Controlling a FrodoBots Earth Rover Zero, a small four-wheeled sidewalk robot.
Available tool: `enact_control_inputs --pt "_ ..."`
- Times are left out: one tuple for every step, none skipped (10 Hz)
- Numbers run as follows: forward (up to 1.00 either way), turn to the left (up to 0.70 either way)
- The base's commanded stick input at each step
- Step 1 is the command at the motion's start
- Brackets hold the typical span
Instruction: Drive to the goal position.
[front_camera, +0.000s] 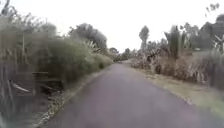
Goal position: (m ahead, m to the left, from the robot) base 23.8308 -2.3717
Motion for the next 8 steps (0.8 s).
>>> enact_control_inputs --pt "0.85 0.00" --pt "0.85 0.00" --pt "0.85 0.00" --pt "0.85 0.00" --pt "0.85 0.00" --pt "0.85 -0.34" --pt "0.85 -0.34" --pt "0.85 -0.34"
